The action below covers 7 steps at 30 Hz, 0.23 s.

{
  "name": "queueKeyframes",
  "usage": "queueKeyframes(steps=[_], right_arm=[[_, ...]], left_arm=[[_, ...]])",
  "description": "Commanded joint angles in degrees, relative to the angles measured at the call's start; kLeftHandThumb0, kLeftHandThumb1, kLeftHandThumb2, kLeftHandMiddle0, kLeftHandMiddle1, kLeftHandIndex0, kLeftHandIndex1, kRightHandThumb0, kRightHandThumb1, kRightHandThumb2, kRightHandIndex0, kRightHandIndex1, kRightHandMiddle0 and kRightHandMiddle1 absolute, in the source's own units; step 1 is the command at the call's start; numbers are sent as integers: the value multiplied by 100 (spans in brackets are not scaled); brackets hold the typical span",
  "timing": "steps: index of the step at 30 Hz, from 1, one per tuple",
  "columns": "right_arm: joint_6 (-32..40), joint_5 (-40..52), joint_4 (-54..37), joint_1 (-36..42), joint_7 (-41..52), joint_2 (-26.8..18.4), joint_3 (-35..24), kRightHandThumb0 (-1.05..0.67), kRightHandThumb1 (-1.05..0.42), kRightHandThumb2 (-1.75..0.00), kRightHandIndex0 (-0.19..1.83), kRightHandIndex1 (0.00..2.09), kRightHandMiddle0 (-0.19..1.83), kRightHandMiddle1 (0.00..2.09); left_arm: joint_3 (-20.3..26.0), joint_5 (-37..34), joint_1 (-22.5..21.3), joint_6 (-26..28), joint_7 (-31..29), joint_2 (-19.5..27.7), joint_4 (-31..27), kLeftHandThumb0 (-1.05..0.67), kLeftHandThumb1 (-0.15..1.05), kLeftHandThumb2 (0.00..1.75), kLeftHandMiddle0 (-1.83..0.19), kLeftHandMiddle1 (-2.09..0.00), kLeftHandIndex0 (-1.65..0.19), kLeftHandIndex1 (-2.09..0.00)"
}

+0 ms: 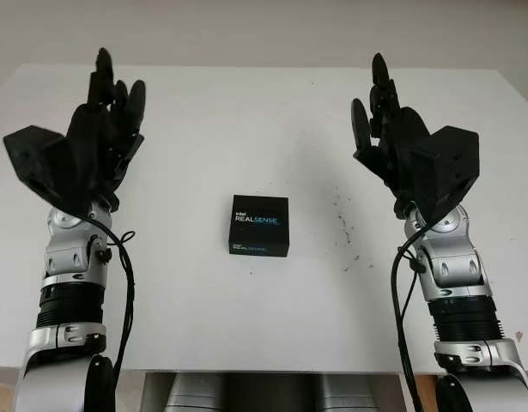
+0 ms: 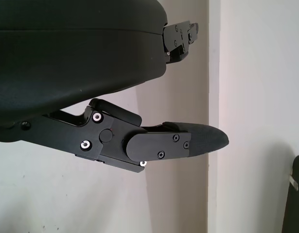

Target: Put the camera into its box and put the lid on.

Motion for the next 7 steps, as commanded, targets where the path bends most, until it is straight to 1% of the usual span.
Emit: queueKeyframes(steps=[1,7], right_arm=[[44,13,-58,90,-30,83,20,-83,-105,-70,-19,0,-19,0],[-9,22,-104,201,-19,142,24,-86,-105,-68,-19,0,-19,0]], left_arm=[[30,-88,90,-119,-39,-39,-167,-67,105,47,19,0,19,0],[-37,-170,358,-186,-61,-146,-680,-68,105,45,19,-3,19,-1]])
